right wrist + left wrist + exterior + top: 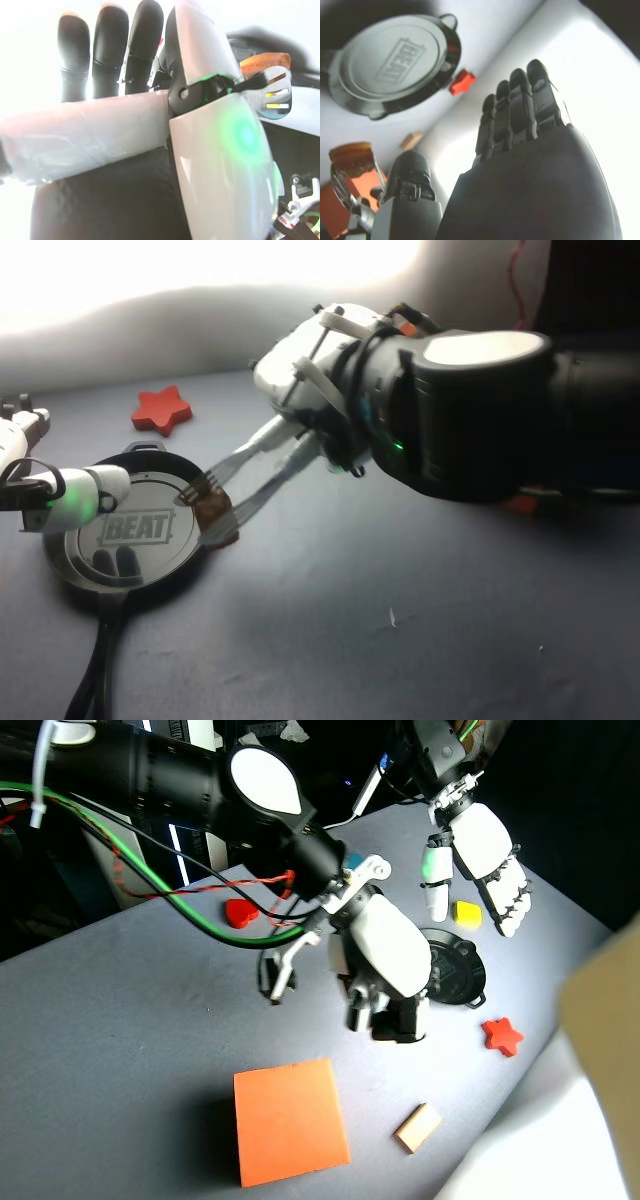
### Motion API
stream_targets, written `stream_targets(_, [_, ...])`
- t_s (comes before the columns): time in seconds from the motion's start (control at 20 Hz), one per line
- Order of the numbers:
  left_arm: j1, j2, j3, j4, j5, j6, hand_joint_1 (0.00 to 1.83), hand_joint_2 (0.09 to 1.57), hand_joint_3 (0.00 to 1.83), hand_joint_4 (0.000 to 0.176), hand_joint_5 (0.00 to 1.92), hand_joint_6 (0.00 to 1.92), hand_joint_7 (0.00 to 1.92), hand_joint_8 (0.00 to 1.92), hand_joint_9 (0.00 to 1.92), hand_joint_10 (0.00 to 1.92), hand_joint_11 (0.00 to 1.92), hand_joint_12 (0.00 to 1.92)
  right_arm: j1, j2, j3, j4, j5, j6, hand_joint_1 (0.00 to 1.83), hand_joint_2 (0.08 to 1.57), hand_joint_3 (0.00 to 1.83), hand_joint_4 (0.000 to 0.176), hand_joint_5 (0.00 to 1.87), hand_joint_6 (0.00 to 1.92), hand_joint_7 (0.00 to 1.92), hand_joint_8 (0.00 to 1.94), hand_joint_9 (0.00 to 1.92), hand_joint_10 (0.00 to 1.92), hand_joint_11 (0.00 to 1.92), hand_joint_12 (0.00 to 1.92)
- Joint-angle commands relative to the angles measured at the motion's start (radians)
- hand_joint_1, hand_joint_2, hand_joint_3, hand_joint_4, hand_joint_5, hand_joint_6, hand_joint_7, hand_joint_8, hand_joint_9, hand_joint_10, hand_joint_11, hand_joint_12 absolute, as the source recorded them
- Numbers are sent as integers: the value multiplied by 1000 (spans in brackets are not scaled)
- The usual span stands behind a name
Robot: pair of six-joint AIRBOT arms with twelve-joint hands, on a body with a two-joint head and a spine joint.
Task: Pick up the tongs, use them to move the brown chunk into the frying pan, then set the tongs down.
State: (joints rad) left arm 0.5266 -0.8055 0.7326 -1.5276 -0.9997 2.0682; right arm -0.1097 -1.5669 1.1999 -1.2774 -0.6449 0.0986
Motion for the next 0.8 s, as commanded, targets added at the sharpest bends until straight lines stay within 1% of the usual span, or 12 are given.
stream_targets(0.0, [-1,3,6,70,-87,-13,0,1216,0,0,89,2,109,3,112,2,0,245,16,-5,15,-68,27,6,1379,1095,0,0,930,1107,1087,659,967,1174,682,1469])
stream_targets(0.1, [4,2,8,70,-113,-19,0,1217,0,0,79,1,101,2,101,1,0,221,10,-40,71,-68,54,21,1380,1089,0,0,944,1085,1109,617,978,1157,692,1454])
stream_targets(0.15, [5,2,11,70,-118,-19,0,1214,0,0,81,1,98,1,94,1,0,199,7,-51,88,-67,66,26,1378,1095,2,0,930,1108,1086,656,965,1177,677,1469])
stream_targets(0.3, [12,1,28,17,-137,-3,0,1215,1,0,89,0,122,3,117,5,0,238,-1,-119,188,-68,120,45,1380,1090,0,0,938,1094,1106,622,979,1157,694,1452])
stream_targets(0.4, [26,0,44,4,-154,-2,0,1209,0,0,77,0,119,1,110,1,0,203,-6,-159,247,-70,137,59,1380,1089,0,0,941,1103,1109,616,980,1143,690,1448])
stream_targets(0.45, [32,0,54,-4,-156,-2,0,1210,0,0,86,3,121,1,113,2,0,211,-11,-178,274,-90,149,71,1378,1095,1,0,933,1125,1092,635,965,1161,688,1437])
stream_targets(0.55, [39,-4,72,-10,-156,-2,0,1215,2,0,82,0,119,3,118,3,0,236,-22,-204,313,-116,162,90,1378,1096,0,0,935,1119,1091,652,956,1170,689,1455])
stream_targets(0.65, [43,-9,85,-10,-156,-2,0,1215,0,0,59,0,101,0,100,0,0,184,-33,-223,334,-116,168,93,1379,1091,0,0,925,1108,1112,637,974,1145,706,1420])
stream_targets(0.7, [46,-9,89,-11,-156,-2,0,1214,0,0,77,6,114,4,112,4,0,207,-39,-231,338,-118,170,98,1265,1094,2,0,944,1100,1126,710,1044,853,724,1400])
stream_targets(0.75, [48,-9,89,-13,-156,-2,0,1216,1,0,92,11,125,8,115,5,0,211,-42,-233,338,-120,170,100,1240,1099,0,0,943,1107,1120,739,1101,694,731,1381])
